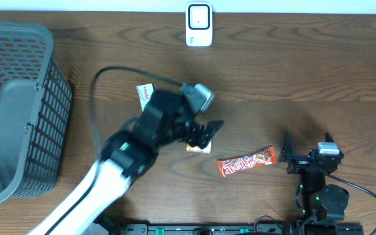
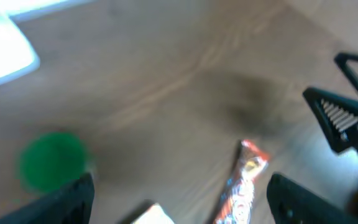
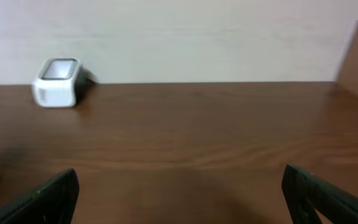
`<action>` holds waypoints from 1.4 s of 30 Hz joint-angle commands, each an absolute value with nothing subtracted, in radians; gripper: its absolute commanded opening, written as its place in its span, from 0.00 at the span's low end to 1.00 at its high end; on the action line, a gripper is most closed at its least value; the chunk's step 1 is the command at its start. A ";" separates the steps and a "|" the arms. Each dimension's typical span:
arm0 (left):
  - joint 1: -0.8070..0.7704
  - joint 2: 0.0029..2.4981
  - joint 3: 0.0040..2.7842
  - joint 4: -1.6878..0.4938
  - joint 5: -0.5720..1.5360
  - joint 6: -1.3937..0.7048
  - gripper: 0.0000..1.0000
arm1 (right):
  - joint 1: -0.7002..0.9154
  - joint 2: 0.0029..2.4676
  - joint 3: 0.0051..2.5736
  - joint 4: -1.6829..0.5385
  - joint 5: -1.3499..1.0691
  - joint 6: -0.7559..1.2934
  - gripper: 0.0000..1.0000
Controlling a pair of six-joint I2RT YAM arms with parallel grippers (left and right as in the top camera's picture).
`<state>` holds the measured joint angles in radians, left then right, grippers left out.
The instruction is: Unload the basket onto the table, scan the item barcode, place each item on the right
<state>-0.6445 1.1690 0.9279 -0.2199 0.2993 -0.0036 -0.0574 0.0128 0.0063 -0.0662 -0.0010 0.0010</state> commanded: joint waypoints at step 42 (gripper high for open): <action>0.107 0.459 1.048 -0.224 0.158 0.290 0.95 | -0.051 0.081 0.311 -0.344 -0.346 0.389 0.99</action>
